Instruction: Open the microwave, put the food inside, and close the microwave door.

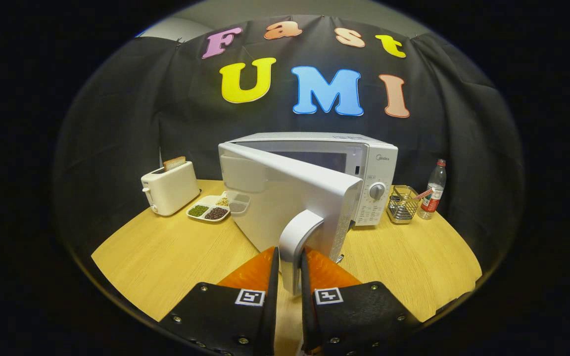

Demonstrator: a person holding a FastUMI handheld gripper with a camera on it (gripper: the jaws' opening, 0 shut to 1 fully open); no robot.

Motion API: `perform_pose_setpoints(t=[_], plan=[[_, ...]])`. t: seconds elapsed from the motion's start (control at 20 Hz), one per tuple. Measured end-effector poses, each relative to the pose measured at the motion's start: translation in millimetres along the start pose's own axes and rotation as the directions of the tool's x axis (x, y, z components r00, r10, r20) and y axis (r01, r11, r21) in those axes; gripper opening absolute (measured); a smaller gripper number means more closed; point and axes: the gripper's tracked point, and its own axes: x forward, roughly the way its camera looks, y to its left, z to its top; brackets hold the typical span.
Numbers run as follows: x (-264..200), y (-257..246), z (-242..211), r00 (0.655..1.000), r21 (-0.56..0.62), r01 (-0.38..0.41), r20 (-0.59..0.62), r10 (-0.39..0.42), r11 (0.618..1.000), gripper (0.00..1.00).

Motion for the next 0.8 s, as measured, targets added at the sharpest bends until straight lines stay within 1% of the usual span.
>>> perform_pose_setpoints(t=[0.45, 0.6, 0.8], plan=[[-26, 73, -10, 1.0, 0.053, -0.028, 0.013, 0.027, 0.998, 0.22], [-29, 100, -12, 0.999, 0.057, -0.032, 0.016, 0.031, 0.998, 0.22], [-32, 138, -19, 0.998, 0.047, -0.058, 0.012, 0.058, 0.997, 0.22]])
